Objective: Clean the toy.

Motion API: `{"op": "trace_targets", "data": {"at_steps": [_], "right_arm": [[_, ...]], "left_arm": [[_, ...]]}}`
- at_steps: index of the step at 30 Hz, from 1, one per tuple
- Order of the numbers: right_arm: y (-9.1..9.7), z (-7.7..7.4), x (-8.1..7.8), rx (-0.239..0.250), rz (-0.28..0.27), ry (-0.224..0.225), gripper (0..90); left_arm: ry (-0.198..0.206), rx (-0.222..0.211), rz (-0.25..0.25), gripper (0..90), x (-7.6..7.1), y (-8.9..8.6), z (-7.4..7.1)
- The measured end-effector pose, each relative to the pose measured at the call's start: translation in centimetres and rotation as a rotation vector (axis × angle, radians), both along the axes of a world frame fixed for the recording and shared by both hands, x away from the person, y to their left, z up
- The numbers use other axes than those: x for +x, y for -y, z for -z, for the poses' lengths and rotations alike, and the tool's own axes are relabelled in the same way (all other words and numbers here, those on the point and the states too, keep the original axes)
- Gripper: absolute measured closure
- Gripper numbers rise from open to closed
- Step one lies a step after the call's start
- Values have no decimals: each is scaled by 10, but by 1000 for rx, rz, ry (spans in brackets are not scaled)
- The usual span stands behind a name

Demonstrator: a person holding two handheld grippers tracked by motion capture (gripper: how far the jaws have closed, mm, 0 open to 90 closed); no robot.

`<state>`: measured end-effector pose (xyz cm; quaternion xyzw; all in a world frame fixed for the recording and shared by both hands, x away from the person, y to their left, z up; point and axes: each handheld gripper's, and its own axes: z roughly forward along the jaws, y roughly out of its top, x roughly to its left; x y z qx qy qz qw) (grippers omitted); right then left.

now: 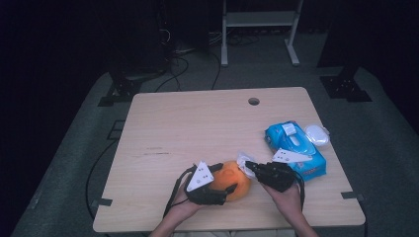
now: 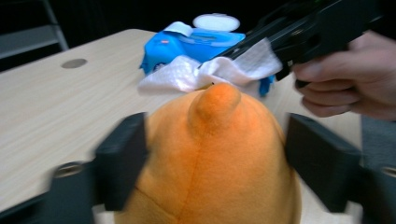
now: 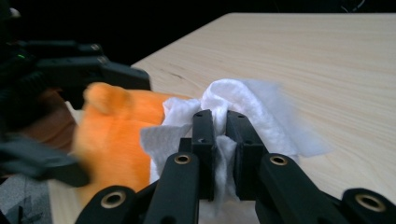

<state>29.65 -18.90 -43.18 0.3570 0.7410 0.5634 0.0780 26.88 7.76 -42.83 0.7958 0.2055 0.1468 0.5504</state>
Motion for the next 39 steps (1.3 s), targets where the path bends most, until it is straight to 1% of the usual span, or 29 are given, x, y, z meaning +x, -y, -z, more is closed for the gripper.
{"op": "trace_targets", "data": {"at_steps": [1, 2, 3, 4, 5, 6, 7, 8, 9, 10, 12, 14, 16, 17, 18, 19, 20, 23, 25, 26, 28, 29, 32, 33, 34, 35, 37, 38, 39], "right_arm": [[2, 1, 1, 6, 6, -8, 811], [3, 2, 2, 8, 10, -13, 811], [4, 3, 3, 8, 14, -14, 811], [5, 3, 3, 6, 16, -16, 811], [4, 3, 3, 9, 16, -18, 812], [4, 1, 2, 6, 21, -11, 813], [5, -1, 1, 9, 24, -5, 813], [5, -6, 0, 23, 25, 10, 814], [5, -11, -2, 31, 21, 23, 814], [5, -16, -5, 40, 12, 46, 814], [1, -25, -11, 63, -10, 74, 814], [-6, -34, -19, 80, -48, 111, 814], [-13, -37, -23, 61, -64, 133, 813], [-17, -36, -24, 39, -62, 137, 814], [-18, -33, -24, 20, -58, 134, 814], [-18, -29, -21, 5, -52, 127, 815], [-17, -24, -19, -5, -44, 118, 814], [-13, -12, -12, -12, -22, 82, 814], [-9, -9, -9, -14, -6, 72, 814], [-8, -9, -9, -17, 1, 73, 814], [-6, -9, -7, -27, 15, 73, 814], [-5, -8, -7, -25, 16, 67, 814], [-4, -11, -7, -23, 26, 71, 814], [-4, -15, -9, -21, 27, 84, 814], [-4, -20, -11, -21, 27, 100, 814], [-4, -26, -14, -7, 17, 119, 814], [-6, -38, -21, 25, -11, 164, 813], [-9, -43, -25, 33, -26, 182, 814], [-12, -46, -27, 34, -46, 197, 813]], "left_arm": [[6, 16, 8, 130, 0, 0, 3], [22, 36, 7, 118, 0, 0, 5], [28, 44, 11, 119, 1, -1, 8], [25, 38, 14, 130, 1, -1, 8], [29, 38, 2, 168, 1, -2, 8], [36, 42, -2, 238, 1, -2, 7], [45, 43, -14, 283, -1, -3, 4], [49, 41, -25, 342, -2, -3, 1], [48, 36, -29, 375, -2, -3, -3], [43, 22, -32, 393, -2, -3, -6], [29, 9, -38, 410, -1, -5, -11], [15, 3, -42, 414, -2, -6, -13], [-3, 0, -43, 415, -2, -5, -12], [-9, 10, -45, 413, -1, -4, -11], [-9, 23, -42, 408, -1, -4, -8], [-8, 18, -36, 388, 0, -4, -6], [-17, 11, -33, 355, 1, -3, -5], [-15, 6, -26, 186, 3, -3, -4], [-25, 8, -31, 117, 5, -5, -2], [-35, 8, -33, 97, 6, -6, 0], [-64, -13, -30, 96, 9, -8, 4], [-68, -13, -25, 103, 10, -9, 5], [-39, 0, -29, 260, 7, -8, 1], [-30, -4, -33, 316, 5, -8, -1], [-23, -4, -29, 351, 5, -9, -4], [-15, -7, -30, 376, 4, -8, -6], [-8, 9, -32, 397, 3, -7, -9], [-11, 8, -31, 406, 3, -7, -10], [-16, -5, -31, 410, 3, -7, -10]]}}
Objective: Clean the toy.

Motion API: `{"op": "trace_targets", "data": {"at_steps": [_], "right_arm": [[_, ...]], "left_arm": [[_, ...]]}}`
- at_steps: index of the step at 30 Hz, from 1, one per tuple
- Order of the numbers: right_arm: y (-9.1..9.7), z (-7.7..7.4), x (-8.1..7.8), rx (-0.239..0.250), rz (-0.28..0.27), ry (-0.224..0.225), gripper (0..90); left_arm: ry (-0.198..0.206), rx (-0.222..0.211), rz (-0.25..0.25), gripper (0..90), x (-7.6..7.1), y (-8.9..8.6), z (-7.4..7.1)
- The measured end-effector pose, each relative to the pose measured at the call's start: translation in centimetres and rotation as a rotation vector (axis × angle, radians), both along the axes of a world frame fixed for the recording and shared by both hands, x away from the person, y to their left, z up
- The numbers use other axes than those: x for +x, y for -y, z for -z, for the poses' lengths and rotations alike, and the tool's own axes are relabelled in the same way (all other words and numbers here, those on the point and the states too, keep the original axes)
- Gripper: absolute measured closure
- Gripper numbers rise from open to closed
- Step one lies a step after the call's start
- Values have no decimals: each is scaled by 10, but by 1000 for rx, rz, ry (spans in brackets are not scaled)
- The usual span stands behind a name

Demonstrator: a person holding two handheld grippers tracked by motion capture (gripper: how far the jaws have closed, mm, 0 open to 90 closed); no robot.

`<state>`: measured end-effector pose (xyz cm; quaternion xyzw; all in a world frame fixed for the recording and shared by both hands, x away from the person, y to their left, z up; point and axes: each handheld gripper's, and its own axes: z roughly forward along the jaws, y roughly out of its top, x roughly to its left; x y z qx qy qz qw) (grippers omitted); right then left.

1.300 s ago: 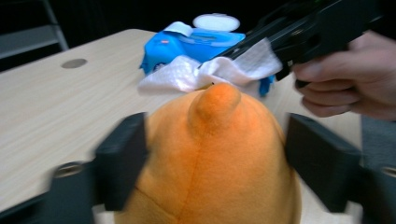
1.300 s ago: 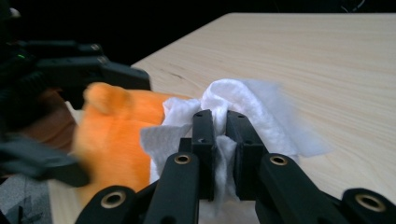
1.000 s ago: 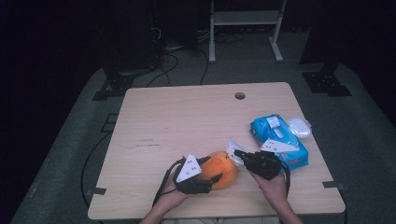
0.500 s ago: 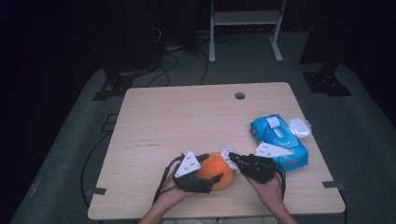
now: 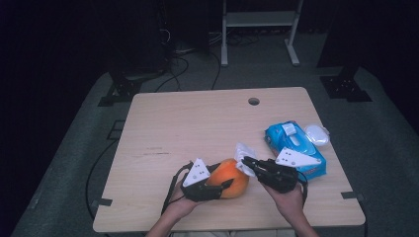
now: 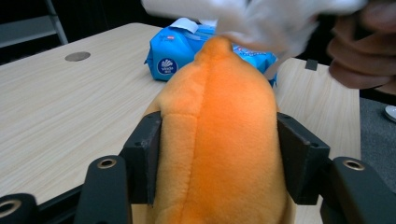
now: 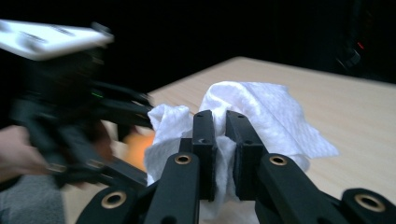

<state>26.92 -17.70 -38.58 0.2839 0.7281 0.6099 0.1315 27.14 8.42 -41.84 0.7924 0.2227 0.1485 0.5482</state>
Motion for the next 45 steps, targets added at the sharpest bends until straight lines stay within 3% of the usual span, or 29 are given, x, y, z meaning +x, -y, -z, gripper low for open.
{"op": "trace_targets", "data": {"at_steps": [2, 4, 7, 10, 12, 15, 20, 22, 24, 27, 29, 32, 37, 39, 43, 45], "right_arm": [[-8, 0, -3, -36, -14, 15, 814], [-12, 10, 0, -64, -8, -3, 815], [-6, 22, 7, -66, 11, -36, 814], [2, 24, 11, -70, 42, -43, 814], [5, 25, 13, -62, 53, -54, 814], [4, 24, 13, -49, 55, -63, 815], [-10, 11, 0, -64, 7, -12, 814], [-13, 11, 0, -99, 15, 2, 813], [-10, 15, 5, -103, 25, -20, 813], [2, 30, 16, -77, 58, -84, 813], [7, 32, 18, -71, 76, -97, 813], [4, 30, 15, -51, 64, -98, 814], [-15, 21, 2, -36, -25, -48, 812], [-17, 20, 2, -60, -7, -25, 813], [-2, 32, 13, -87, 69, -61, 813], [3, 38, 16, -78, 83, -79, 815]], "left_arm": [[-12, -13, 14, 410, -1, 1, -1], [-4, 17, 15, 390, -2, 3, 1], [-26, -15, 29, 255, 3, 2, 6], [-52, -28, 36, 165, 8, 0, 11], [-48, -37, 31, 212, 8, 0, 14], [-11, -10, 4, 332, 4, 3, 10], [16, -34, -26, 420, 1, -3, -3], [11, -37, -18, 419, 1, -6, -3], [-7, -37, 2, 388, 2, -6, 1], [-31, -35, 39, 234, 5, -5, 6], [-31, -10, 27, 182, 5, -4, 9], [-21, -9, 4, 262, 5, -3, 12], [-19, -13, -34, 334, 7, -7, 13], [-25, -23, -42, 342, 7, -8, 13], [-43, -46, -63, 344, 10, -10, 14], [-47, -51, -68, 344, 11, -9, 15]]}}
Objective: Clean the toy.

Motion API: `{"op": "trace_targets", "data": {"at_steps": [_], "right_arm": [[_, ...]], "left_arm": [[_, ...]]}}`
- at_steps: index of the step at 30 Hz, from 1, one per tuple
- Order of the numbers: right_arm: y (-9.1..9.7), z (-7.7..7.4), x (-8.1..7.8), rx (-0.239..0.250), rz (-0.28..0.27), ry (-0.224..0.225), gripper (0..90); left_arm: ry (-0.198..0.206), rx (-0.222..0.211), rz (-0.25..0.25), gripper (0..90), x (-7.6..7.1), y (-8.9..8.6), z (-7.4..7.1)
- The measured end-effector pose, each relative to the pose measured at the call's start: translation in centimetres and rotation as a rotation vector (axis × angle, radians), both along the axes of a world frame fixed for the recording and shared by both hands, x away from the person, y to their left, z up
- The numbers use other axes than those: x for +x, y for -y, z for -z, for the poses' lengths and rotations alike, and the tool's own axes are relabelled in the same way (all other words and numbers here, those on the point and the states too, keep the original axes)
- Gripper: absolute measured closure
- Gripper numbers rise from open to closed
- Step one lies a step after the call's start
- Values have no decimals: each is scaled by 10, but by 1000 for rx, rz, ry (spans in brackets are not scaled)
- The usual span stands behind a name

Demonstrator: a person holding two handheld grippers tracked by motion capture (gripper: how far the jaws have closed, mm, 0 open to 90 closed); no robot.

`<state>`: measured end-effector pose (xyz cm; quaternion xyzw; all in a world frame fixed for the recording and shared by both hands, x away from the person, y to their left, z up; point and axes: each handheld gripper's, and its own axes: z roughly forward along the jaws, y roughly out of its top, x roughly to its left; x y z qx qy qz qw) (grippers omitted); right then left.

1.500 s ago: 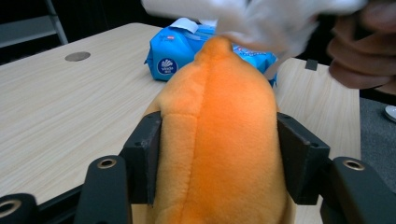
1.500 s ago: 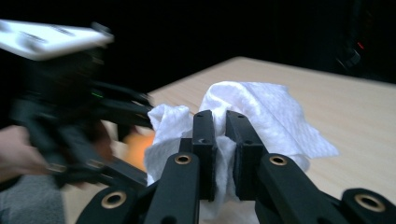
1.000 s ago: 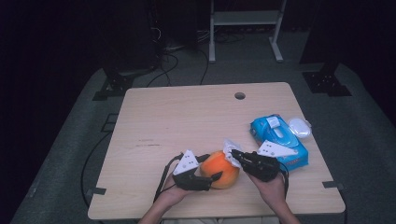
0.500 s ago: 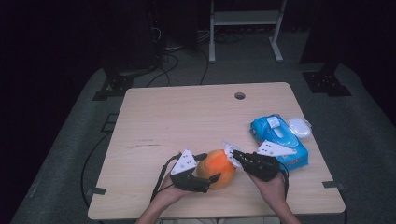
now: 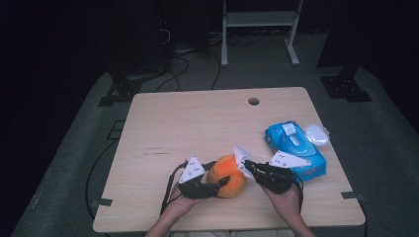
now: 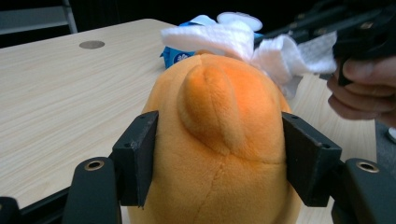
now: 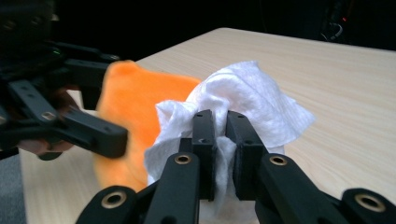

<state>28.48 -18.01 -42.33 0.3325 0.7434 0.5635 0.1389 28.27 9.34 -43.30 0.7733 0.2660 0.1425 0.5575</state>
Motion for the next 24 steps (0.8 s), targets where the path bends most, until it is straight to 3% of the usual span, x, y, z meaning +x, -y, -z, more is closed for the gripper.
{"op": "trace_targets", "data": {"at_steps": [3, 4, 7, 10, 13, 15, 18, 21, 24], "right_arm": [[-7, -3, -5, 5, -24, 23, 816], [-13, -7, -10, 19, -61, 36, 816], [-20, -11, -13, 12, -97, 64, 817], [-14, -10, -10, 3, -52, 48, 816], [-2, -2, -1, 13, -9, 10, 815], [1, 0, -1, 14, 3, -1, 815], [-8, -7, -8, 26, -42, 27, 816], [-20, -15, -16, 31, -113, 63, 815], [-18, -18, -14, 5, -86, 73, 812]], "left_arm": [[-7, -12, -13, 344, 1, 0, 1], [-12, -15, -14, 345, 1, -1, 1], [-14, -19, -20, 349, 0, 0, 2], [-6, -4, -8, 351, -3, 2, 1], [9, 1, 61, 291, -5, 6, 1], [26, 14, 60, 271, -6, 8, 2], [24, 19, 39, 309, -5, 7, 2], [27, 25, 55, 340, -6, 7, 3], [39, 38, 75, 350, -9, 9, 3]]}}
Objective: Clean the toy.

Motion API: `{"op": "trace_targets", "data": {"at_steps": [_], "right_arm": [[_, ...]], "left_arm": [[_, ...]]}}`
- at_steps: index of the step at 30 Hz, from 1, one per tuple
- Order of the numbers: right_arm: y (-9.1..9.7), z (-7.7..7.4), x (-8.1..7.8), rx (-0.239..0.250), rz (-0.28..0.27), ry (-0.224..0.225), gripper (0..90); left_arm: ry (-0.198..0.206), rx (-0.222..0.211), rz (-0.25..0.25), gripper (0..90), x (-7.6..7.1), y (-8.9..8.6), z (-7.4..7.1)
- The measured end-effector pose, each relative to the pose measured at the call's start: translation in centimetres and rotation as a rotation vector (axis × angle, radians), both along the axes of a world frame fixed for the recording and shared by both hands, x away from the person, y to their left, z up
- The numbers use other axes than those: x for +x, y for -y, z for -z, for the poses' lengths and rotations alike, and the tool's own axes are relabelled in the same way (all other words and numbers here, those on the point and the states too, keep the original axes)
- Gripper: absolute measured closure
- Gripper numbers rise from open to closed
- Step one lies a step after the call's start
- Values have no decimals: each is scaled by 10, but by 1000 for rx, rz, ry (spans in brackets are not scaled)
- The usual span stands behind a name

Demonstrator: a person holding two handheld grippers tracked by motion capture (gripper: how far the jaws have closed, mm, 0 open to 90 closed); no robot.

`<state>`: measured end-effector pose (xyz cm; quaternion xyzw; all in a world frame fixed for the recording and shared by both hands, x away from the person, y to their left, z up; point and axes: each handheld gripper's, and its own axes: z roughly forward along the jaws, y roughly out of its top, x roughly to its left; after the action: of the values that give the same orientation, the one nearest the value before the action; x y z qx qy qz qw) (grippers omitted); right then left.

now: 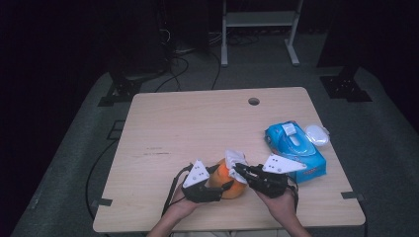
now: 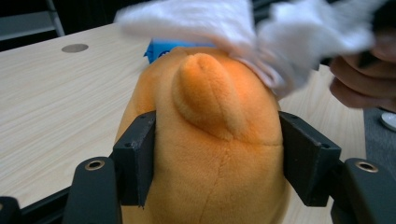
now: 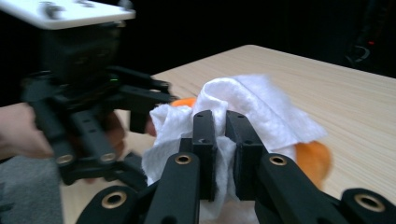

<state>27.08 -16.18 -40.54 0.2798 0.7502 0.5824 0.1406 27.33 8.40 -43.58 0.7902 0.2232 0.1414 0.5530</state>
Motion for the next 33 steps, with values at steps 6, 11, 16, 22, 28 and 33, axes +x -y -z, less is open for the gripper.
{"op": "trace_targets", "data": {"at_steps": [6, 11, 16, 22, 28, 33], "right_arm": [[22, 11, 11, 0, 64, -54, 814], [7, 0, -1, 0, -23, -36, 818], [7, -6, 0, -25, -18, -13, 818], [43, 11, 22, -8, 62, -119, 819], [24, -2, 10, 16, -81, -94, 819], [1, -13, -4, -40, -164, -48, 819]], "left_arm": [[12, 4, 27, 238, 0, 1, -2], [-25, 4, 30, 255, 3, -3, 3], [48, 75, 81, 353, -10, 11, 3], [110, 122, 90, 285, -14, 20, 3], [82, 98, 87, 215, -10, 18, 6], [112, 139, 108, 317, -17, 21, 7]]}}
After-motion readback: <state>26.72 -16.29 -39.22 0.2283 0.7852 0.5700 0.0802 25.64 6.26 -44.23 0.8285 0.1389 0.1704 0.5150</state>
